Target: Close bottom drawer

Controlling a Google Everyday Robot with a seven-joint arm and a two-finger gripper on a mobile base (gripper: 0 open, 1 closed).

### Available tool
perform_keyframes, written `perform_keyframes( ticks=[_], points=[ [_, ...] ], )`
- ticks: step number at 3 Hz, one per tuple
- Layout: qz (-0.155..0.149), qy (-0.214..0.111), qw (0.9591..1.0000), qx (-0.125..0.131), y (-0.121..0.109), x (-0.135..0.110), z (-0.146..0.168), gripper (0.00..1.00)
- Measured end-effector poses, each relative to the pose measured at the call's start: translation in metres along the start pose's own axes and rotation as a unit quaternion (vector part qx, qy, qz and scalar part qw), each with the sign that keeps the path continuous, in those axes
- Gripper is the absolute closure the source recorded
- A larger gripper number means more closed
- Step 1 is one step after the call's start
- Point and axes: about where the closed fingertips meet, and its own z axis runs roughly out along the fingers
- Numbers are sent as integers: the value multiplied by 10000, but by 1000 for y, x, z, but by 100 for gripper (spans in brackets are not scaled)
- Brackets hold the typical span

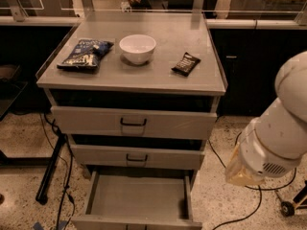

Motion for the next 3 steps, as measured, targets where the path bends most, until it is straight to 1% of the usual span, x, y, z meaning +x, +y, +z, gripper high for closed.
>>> perform_keyframes(
  ticks=[1, 2, 3],
  points=[
    [195, -20, 9986, -500, 22, 5, 52, 100],
    [383, 94, 9932, -1094, 51, 11, 120, 100],
    [382, 94, 9933, -1091, 51, 11, 120, 100]
  ],
)
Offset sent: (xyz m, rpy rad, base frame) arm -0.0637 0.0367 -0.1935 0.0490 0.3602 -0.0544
